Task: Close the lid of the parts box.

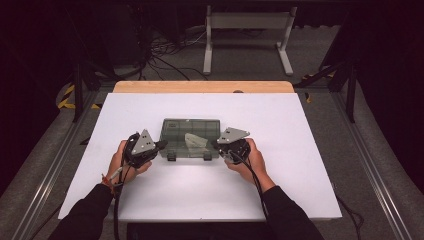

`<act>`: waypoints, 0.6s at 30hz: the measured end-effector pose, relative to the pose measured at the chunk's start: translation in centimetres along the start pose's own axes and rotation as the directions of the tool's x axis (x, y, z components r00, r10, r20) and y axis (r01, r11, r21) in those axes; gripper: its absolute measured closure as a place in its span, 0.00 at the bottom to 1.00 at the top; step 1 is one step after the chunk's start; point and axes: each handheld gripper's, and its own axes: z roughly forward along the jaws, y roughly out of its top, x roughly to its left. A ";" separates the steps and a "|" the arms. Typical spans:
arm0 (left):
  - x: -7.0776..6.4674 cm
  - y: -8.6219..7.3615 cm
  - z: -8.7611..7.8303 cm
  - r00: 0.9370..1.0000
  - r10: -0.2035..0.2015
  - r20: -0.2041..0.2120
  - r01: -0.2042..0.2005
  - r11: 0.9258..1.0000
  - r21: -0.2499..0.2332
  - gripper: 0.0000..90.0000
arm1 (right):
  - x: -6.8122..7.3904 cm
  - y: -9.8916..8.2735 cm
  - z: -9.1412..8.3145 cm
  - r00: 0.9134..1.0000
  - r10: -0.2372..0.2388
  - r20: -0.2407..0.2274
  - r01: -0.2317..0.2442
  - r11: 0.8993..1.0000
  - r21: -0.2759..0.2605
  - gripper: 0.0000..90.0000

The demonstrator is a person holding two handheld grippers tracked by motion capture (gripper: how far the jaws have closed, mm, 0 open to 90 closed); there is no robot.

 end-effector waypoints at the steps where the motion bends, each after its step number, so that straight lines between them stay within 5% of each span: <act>1: -0.1 0.0 0.0 1.000 -0.001 0.000 0.001 1.000 -0.001 1.00 | 0.1 0.0 0.0 1.000 0.002 0.002 -0.002 1.000 0.000 1.00; 18: -0.4 -0.8 0.5 1.000 -0.009 0.017 0.008 1.000 0.013 1.00 | 0.5 -0.6 0.0 1.000 0.003 0.003 -0.003 1.000 -0.011 1.00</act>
